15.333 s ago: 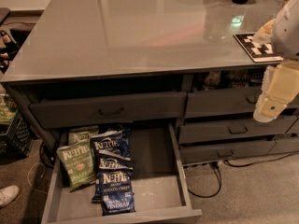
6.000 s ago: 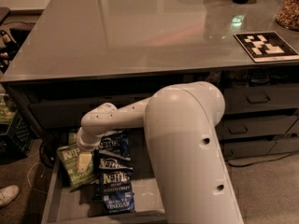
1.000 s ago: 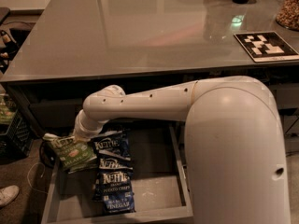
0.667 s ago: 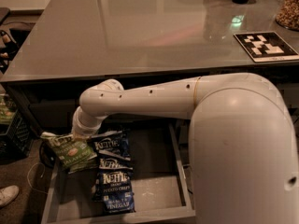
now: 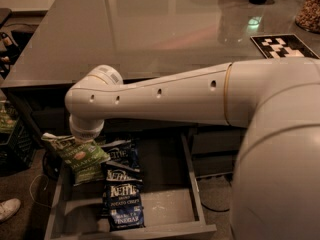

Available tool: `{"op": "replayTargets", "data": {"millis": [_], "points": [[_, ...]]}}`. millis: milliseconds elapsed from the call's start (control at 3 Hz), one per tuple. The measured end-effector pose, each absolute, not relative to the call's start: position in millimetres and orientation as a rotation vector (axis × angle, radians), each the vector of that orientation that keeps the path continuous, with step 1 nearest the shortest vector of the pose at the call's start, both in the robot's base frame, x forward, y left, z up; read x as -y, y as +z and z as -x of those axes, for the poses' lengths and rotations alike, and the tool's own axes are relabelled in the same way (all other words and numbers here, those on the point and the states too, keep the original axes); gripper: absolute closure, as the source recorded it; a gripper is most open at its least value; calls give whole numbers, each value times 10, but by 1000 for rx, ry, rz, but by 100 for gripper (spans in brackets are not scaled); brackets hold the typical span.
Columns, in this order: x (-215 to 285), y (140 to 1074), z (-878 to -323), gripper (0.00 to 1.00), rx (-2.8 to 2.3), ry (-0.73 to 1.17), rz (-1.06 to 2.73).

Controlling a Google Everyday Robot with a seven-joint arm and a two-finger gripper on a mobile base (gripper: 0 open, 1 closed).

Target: Pick green jalapeno chip bag from middle drawer and place on counter

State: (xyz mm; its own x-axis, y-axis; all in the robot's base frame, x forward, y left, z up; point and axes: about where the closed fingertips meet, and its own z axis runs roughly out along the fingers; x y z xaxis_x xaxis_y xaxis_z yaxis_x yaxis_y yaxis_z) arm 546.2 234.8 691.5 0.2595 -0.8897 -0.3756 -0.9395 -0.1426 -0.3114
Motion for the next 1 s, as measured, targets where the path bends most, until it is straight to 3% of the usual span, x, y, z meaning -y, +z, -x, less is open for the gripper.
{"op": "replayTargets", "data": {"millis": [333, 1000], "points": [[-2203, 7296, -5480, 100, -1669, 23, 2033], [-2141, 7459, -5540, 100, -1668, 12, 2016]]}}
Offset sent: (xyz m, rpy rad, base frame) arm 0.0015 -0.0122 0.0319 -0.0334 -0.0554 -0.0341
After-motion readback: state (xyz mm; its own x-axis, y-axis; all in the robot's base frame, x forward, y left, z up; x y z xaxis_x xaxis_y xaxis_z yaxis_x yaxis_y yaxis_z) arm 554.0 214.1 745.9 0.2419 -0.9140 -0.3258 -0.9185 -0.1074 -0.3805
